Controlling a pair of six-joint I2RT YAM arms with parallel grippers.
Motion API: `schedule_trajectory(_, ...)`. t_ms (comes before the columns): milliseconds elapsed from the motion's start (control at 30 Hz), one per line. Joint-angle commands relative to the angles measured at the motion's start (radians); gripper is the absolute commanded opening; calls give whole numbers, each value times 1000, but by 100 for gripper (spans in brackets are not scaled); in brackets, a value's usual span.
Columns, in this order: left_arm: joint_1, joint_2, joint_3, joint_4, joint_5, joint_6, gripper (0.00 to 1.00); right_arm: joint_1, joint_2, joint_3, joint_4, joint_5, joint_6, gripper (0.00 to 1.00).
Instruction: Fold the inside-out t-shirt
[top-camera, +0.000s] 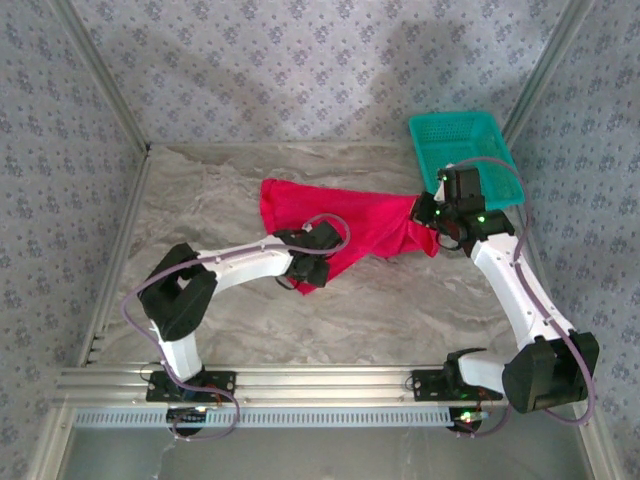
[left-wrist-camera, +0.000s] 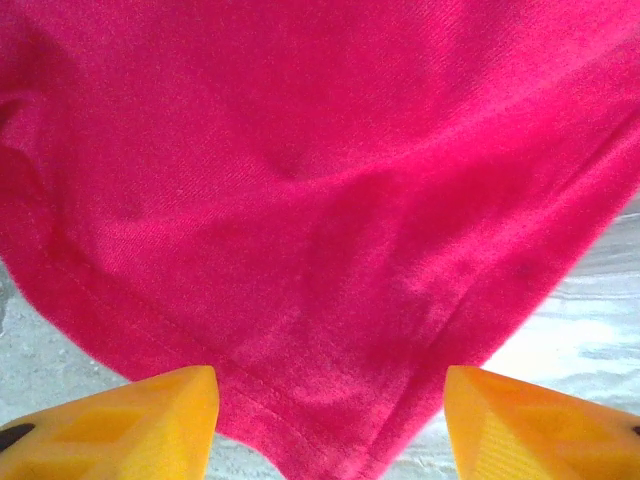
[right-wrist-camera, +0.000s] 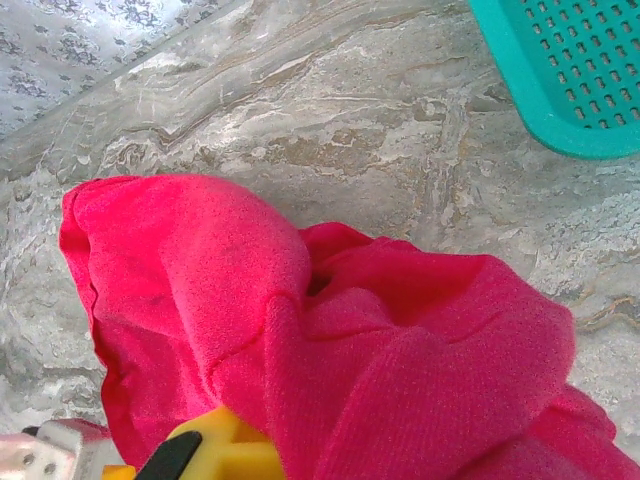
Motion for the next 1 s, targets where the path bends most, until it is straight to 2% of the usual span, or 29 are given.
schedule_trajectory(0,-2,52,-18,8,-3,-13,57,-9,-18,2,-9,-16,-13,0)
schedule_trajectory(167,-4,64,-81,54,57,-38,54,-13,-18,-3,-7,-23,-11,0)
schedule_trajectory(233,-4,58,-108,67,61,-48,47,-14,-16,-5,-2,-25,-11,0)
schedule_trajectory(300,-2,52,-120,65,58,-51,25,-16,-13,-5,1,-27,-7,0)
schedule_trajectory(333,0,48,-116,56,51,-49,10,-19,-12,-3,3,-28,-7,0)
schedule_trajectory(367,2,40,-106,35,40,-41,0,-20,-9,0,3,-29,-7,0)
schedule_trajectory(500,61,-48,-37,-66,-16,4,0,-27,-5,29,-16,-32,-11,0)
schedule_trajectory(600,185,-174,42,-147,-20,56,0,-49,-4,87,-32,-32,-34,0)
schedule_trajectory(667,298,-278,117,-176,-15,91,0,-66,-4,163,-62,-40,-51,0)
schedule_trajectory(833,539,-541,259,-117,32,111,0,-82,-30,326,-86,-100,-70,0)
schedule_trajectory(967,640,-702,332,-35,56,115,0,-83,-72,431,-80,-225,-54,0)
